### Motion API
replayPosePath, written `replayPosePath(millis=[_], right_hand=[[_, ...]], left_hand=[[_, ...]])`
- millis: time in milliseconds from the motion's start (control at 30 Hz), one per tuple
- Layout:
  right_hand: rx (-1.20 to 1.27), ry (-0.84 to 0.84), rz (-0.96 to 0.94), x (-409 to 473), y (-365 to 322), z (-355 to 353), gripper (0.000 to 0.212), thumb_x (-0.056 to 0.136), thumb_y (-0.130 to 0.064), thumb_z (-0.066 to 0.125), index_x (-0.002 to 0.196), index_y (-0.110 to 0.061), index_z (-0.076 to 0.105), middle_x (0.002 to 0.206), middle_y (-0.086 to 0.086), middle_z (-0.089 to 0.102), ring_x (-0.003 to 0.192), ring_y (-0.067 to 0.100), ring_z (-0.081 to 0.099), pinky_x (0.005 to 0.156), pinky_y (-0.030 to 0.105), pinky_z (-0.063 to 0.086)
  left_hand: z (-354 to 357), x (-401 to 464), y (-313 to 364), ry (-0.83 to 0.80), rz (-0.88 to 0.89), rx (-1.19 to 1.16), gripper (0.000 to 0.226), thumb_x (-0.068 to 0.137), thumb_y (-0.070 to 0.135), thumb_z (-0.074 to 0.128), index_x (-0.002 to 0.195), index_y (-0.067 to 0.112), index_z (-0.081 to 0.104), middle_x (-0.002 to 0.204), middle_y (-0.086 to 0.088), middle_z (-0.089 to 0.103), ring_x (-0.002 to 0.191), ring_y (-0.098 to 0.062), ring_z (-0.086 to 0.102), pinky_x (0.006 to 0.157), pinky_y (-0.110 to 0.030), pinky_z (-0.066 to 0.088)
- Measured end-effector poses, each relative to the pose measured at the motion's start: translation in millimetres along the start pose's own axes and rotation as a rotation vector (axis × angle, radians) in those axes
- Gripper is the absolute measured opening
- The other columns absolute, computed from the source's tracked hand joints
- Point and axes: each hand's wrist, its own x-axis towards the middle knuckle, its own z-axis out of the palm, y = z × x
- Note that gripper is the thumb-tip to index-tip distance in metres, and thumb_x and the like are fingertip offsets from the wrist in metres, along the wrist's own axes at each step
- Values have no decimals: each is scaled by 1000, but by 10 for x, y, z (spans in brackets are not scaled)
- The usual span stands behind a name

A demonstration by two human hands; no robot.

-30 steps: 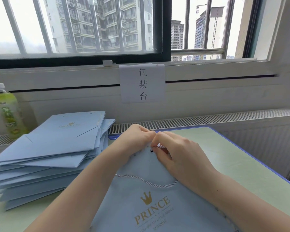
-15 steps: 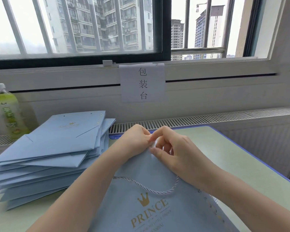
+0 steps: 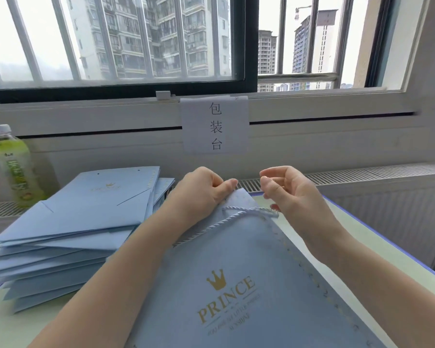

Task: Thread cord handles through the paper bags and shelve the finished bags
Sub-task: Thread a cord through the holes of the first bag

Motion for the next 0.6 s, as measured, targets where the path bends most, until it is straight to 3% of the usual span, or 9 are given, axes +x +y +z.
replayPosePath(millis=[67,133,200,267,333,400,433,500,600], right_hand=[[-98,-137,155,5,-28,-56,31,88,-45,56,112,-26,55,105,-6,64,97,9,63,83,30,51],[-16,-317,324,-28,-96,-112,40,85,-48,57,114,-22,57,105,-1,69,93,17,68,83,37,54],[123,-489,378,-57,-151,-155,38,87,-41,55,111,-13,63,100,5,72,84,21,70,75,36,55],[242,-541,330,-60,-166,-172,28,91,-29,54,103,-7,66,92,9,72,72,21,68,61,28,56],[279,-444,267,-27,-150,-195,20,92,-21,55,96,-7,67,86,11,70,65,19,65,56,26,54],[283,-288,238,33,-123,-247,17,93,-17,54,94,-6,67,83,11,69,62,20,64,54,26,53],[309,-203,244,60,-111,-285,16,94,-16,54,92,-6,67,80,10,69,59,19,64,52,25,53],[383,-33,246,115,-75,-362,16,95,-15,52,90,-9,65,73,7,69,54,16,64,48,23,52],[474,201,197,170,-4,-446,16,96,-16,50,86,-13,62,67,2,67,52,14,62,48,24,52]], left_hand=[[-94,-6,0,112,33,-21,59,96,36,51,49,17,21,39,5,16,38,-14,19,46,-28,16],[-187,-7,-14,222,50,-19,59,95,38,50,48,15,23,40,4,18,41,-15,20,49,-30,19],[-261,-9,-43,313,65,-3,58,95,41,51,49,14,25,44,5,20,46,-18,22,53,-30,22],[-302,-8,-76,365,68,9,57,94,42,52,51,13,29,46,3,25,51,-22,26,55,-31,27],[-327,-14,-89,373,59,21,49,92,45,54,56,13,45,52,4,43,62,-22,42,61,-32,36],[-359,-14,-72,359,39,57,27,89,47,58,79,22,61,81,6,63,92,-21,53,80,-36,43],[-373,-13,-61,342,16,101,23,88,46,60,95,24,62,98,6,64,107,-21,49,90,-38,41],[-385,-4,-49,297,-45,170,40,86,42,63,122,27,52,122,1,55,125,-23,35,99,-40,32],[-318,6,-13,232,-123,127,70,86,34,66,144,27,28,140,-9,39,133,-28,28,101,-40,30]])
